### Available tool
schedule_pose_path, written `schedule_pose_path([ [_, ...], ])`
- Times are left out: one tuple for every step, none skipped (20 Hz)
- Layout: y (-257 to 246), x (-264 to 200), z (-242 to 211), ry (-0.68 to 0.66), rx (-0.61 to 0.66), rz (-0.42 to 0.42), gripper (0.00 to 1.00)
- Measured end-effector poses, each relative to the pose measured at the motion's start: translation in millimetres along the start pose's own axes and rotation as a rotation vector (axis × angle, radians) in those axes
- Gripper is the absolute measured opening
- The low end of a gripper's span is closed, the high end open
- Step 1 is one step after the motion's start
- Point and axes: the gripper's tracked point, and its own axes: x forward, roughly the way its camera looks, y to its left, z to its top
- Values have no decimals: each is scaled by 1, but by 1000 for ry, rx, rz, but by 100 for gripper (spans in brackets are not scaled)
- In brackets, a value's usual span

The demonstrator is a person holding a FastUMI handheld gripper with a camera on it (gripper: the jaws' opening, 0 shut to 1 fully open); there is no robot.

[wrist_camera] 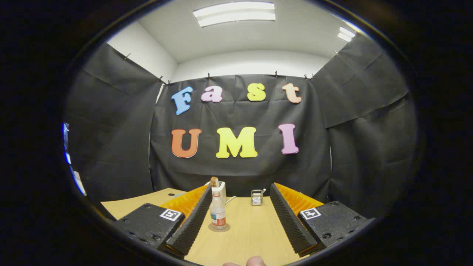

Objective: Take the bottle from table, then pour the juice into the cup, finally place the bottle on the coaster

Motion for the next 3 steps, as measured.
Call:
schedule_pose_path([
  [4, 0, 0, 1, 6, 7, 100],
  [6, 1, -2, 2, -3, 9, 100],
  [7, 2, -2, 2, -21, 9, 100],
])
